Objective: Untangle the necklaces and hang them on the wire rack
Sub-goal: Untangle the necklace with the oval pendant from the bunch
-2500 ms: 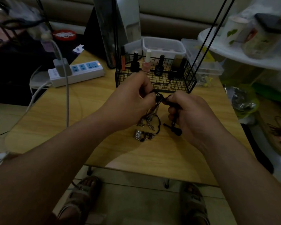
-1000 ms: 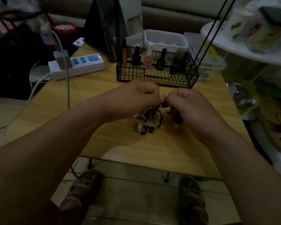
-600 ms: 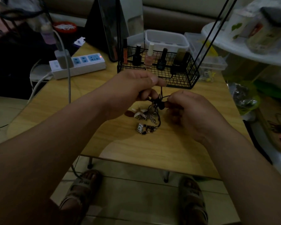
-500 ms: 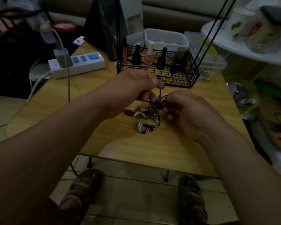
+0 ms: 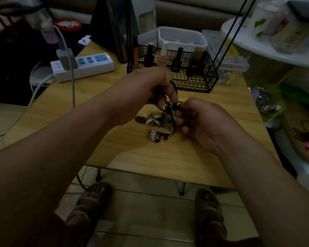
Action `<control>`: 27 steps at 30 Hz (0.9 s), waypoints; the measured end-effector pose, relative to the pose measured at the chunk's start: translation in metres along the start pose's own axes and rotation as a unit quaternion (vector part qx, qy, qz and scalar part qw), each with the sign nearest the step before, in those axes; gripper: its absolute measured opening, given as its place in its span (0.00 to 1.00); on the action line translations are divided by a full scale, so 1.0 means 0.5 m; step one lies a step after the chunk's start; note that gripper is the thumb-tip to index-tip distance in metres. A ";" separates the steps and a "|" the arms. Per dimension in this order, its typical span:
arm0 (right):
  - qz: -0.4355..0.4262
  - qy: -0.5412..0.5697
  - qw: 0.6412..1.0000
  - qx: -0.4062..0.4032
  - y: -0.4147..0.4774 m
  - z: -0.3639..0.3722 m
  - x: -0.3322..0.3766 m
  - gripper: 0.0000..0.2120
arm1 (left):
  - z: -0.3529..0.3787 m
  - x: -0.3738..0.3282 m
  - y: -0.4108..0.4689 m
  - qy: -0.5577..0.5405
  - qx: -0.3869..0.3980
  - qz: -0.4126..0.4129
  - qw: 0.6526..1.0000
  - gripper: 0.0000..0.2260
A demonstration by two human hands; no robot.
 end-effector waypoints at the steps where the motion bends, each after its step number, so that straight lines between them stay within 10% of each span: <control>1: 0.000 0.007 1.000 -0.004 -0.001 0.000 0.000 0.06 | 0.000 -0.003 0.000 -0.005 -0.007 -0.005 1.000 0.07; 18: -0.007 0.153 0.988 0.027 0.000 0.008 0.003 0.05 | -0.011 0.001 0.002 -0.078 -0.032 -0.007 0.996 0.08; 27: -0.083 0.077 0.993 -0.021 0.010 -0.012 0.000 0.01 | -0.009 0.024 -0.003 0.300 -0.055 0.027 0.952 0.09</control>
Point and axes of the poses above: each hand's wrist, its own y-axis towards the middle knuckle, its own z-axis out of the palm, x = y × z, the point moved 1 cm from there along y, towards the middle knuckle, and after that the axes turned 2 degrees about -x, right-handed, at the moved point
